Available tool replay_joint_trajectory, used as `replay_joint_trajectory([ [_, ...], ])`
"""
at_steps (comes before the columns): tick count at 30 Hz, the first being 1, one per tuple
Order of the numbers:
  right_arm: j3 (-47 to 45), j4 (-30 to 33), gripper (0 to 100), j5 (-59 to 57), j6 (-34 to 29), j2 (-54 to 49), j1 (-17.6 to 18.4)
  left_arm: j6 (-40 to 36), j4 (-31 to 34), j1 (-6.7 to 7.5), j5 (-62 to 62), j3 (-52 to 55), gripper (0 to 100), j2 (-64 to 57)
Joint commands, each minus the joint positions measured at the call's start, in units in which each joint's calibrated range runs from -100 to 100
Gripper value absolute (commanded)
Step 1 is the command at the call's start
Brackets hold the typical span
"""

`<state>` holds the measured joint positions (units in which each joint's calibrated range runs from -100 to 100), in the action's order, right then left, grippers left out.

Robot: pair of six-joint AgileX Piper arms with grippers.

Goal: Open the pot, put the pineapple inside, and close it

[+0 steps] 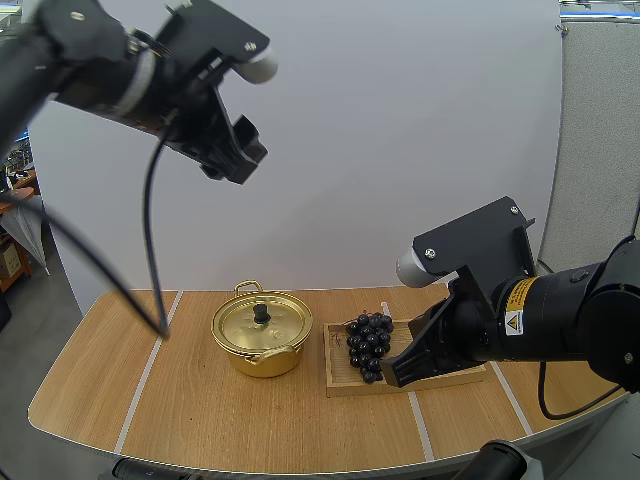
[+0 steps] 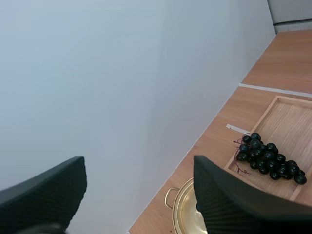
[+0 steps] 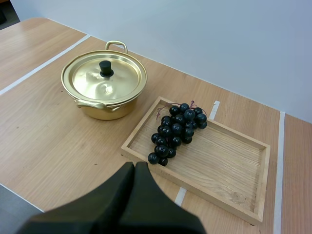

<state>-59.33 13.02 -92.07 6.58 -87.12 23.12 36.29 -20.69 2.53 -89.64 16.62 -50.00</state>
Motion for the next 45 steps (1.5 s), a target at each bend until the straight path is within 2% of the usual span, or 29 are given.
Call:
replay_joint_trajectory([
  [1, 0.0, 0.6, 0, 0.3, 0.2, -0.5, 0.0, -1.9, 0.1, 0.09, -5.5, -0.4, 100, -8.8],
  [5, 0.0, 0.6, 0, 0.3, 0.2, -0.5, 0.0, -6.0, 0.1, 0.09, -10.0, -0.4, 100, -14.8],
  [11, 0.0, 0.6, 0, 0.3, 0.2, -0.5, 0.0, -10.7, 0.1, 0.09, -10.4, -0.4, 99, -20.9],
  [13, 0.0, 0.6, 0, 0.3, 0.2, -0.5, 0.0, -11.4, 0.1, 0.09, -10.4, -0.4, 72, -22.0],
  [16, 0.0, 0.6, 0, 0.3, 0.2, -0.5, 0.0, -12.2, 0.1, 0.09, -10.4, -0.4, 20, -24.1],
  [17, 0.0, 0.3, 0, 0.3, 0.2, -0.5, -0.1, -12.4, -0.1, 0.09, -10.4, -0.4, 7, -24.8],
  [18, 0.0, 0.2, 0, 0.3, 0.2, -0.5, -0.4, -12.4, -0.5, 0.09, -10.4, -0.4, 0, -25.4],
  [23, 0.0, 0.2, 0, 2.0, 0.2, -0.5, -3.8, -14.6, -5.1, 0.09, -10.4, 2.6, 0, -29.4],
  [28, 0.0, -0.3, 0, 5.9, 0.2, -0.5, -6.7, -14.8, -6.3, 0.09, -9.6, 12.3, 0, -35.0],
  [35, 0.1, -0.3, 0, 14.2, 0.2, -0.5, -11.4, -17.0, -6.6, 0.09, 9.1, 28.5, 0, -43.1],
  [41, 0.8, -0.2, 0, 19.1, -3.0, -0.8, -15.5, -20.8, -6.4, 0.09, 24.6, 35.2, 0, -49.1],
  [45, 0.9, -0.3, 0, 25.5, -4.2, -4.4, -17.9, -21.3, -5.2, 0.09, 29.5, 37.0, 0, -50.0],
])
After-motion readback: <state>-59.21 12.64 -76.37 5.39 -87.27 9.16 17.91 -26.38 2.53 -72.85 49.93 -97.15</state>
